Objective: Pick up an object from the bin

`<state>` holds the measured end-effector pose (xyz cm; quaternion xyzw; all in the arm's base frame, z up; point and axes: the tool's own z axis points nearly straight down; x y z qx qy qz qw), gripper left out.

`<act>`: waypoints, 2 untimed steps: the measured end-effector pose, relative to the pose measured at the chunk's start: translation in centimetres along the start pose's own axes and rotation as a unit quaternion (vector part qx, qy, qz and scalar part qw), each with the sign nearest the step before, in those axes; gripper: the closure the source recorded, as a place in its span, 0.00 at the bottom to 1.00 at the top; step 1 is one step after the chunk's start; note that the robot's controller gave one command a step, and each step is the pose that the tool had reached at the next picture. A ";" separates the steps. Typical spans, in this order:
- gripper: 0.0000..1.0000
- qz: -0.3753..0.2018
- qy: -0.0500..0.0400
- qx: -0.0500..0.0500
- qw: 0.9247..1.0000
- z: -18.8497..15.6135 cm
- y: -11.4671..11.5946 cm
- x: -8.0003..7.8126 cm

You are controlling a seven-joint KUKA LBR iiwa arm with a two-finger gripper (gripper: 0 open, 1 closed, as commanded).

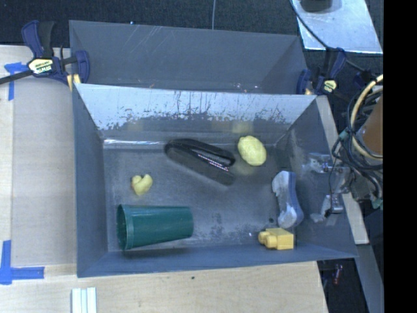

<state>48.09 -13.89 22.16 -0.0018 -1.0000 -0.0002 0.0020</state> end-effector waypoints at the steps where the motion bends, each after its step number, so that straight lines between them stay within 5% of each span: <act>1: 0.00 -0.002 -0.004 0.001 1.000 -0.4 0.1 -0.2; 2: 0.00 -0.077 -0.005 0.002 0.997 5.9 0.3 -3.0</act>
Offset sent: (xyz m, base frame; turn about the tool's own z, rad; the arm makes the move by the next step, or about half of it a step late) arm 0.0664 0.0070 -0.1516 -0.3651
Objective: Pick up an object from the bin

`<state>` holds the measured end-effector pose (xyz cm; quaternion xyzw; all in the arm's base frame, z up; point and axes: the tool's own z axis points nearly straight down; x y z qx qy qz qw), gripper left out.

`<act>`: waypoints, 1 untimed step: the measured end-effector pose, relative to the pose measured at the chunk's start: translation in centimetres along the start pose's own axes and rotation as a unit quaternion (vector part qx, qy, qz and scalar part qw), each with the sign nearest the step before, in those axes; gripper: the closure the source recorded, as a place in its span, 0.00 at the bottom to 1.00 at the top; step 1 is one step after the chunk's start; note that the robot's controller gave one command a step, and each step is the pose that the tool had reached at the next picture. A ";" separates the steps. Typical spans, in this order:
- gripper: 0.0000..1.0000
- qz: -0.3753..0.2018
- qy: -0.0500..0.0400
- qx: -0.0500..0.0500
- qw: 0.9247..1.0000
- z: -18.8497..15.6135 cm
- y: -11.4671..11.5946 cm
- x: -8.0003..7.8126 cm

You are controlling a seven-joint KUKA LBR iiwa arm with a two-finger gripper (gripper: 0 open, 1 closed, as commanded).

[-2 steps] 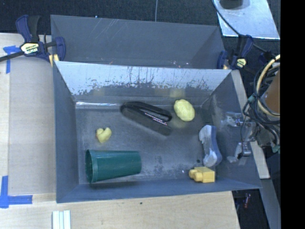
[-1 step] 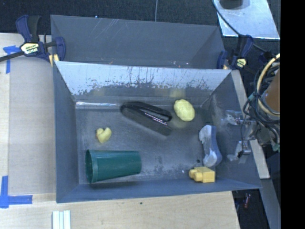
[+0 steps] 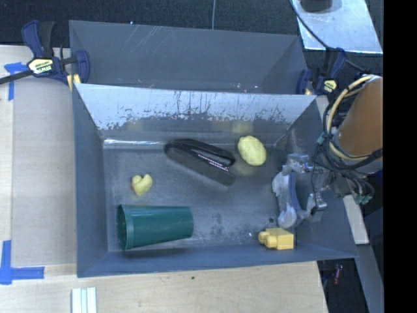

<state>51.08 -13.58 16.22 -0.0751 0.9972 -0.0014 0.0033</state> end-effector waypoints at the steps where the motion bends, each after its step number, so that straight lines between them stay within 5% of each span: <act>1: 0.00 -0.204 -0.002 0.001 0.979 1.2 -0.8 -2.5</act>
Offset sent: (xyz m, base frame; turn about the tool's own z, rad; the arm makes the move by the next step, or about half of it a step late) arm 0.0446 -0.0065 -0.0231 -0.6172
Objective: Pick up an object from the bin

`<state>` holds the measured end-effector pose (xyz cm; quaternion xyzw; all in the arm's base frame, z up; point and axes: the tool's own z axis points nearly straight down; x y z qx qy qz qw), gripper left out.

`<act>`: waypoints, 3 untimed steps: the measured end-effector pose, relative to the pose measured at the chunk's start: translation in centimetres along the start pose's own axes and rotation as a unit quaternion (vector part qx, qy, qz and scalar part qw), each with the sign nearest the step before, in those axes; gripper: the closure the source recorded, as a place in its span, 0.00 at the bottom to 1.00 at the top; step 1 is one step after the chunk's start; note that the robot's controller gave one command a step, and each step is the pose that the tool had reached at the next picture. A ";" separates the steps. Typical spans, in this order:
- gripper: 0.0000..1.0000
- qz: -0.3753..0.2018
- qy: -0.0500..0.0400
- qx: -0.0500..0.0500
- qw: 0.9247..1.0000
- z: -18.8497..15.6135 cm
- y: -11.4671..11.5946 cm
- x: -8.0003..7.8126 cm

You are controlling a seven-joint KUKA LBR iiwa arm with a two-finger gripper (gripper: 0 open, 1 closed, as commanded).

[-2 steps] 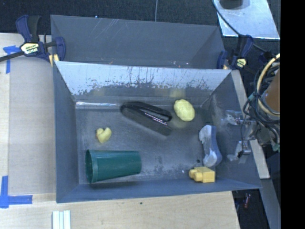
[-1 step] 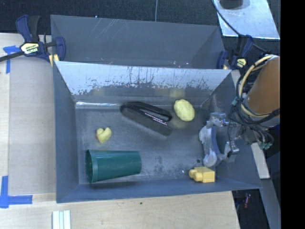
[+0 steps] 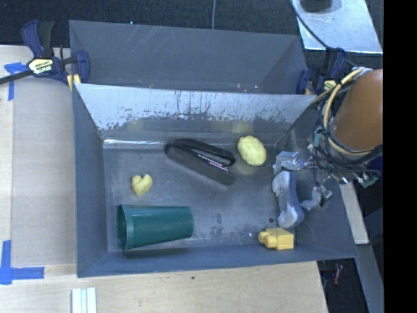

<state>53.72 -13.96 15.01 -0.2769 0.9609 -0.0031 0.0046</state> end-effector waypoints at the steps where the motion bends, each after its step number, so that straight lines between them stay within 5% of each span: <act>1: 0.00 -0.093 0.000 -0.001 0.996 0.8 -1.0 -1.2; 2: 0.00 -0.253 -0.005 -0.002 0.967 5.5 -2.0 -2.4; 3: 1.00 -0.465 -0.009 0.000 0.885 7.5 -2.4 -3.7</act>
Offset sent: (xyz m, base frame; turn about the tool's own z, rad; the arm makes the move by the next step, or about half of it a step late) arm 0.0375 -0.0146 -0.0801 -0.5988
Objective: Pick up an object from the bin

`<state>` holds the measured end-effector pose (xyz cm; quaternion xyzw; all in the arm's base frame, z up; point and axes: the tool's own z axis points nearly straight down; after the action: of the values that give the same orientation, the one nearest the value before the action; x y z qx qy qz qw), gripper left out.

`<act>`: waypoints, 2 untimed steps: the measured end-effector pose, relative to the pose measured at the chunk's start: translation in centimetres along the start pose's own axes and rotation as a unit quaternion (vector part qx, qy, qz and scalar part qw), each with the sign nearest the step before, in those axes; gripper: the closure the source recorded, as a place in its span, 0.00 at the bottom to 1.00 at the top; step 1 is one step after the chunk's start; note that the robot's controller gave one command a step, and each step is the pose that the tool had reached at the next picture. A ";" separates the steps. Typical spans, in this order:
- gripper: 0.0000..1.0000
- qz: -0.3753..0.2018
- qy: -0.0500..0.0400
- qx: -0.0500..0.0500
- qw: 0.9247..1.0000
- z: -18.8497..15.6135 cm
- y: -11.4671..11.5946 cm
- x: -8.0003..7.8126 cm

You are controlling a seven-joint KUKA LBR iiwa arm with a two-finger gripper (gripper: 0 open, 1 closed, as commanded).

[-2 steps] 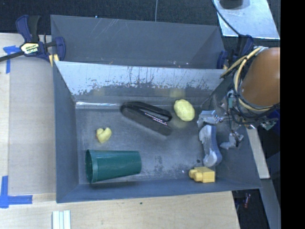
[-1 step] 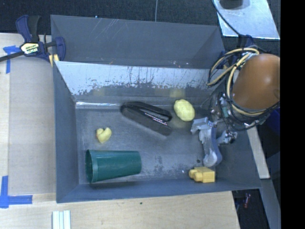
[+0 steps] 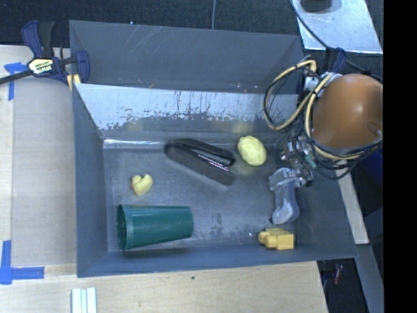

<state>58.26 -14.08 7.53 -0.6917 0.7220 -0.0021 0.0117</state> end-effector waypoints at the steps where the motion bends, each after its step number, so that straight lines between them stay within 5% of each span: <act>1: 1.00 0.000 0.000 0.000 1.000 0.0 0.0 0.0; 2: 1.00 0.000 0.001 -0.004 1.000 -3.0 0.3 0.1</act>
Offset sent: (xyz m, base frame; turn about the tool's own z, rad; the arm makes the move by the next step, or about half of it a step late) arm 0.0001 -0.0002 0.0760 0.0001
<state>57.93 -14.24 10.54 -0.6920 0.7218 0.0001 0.0081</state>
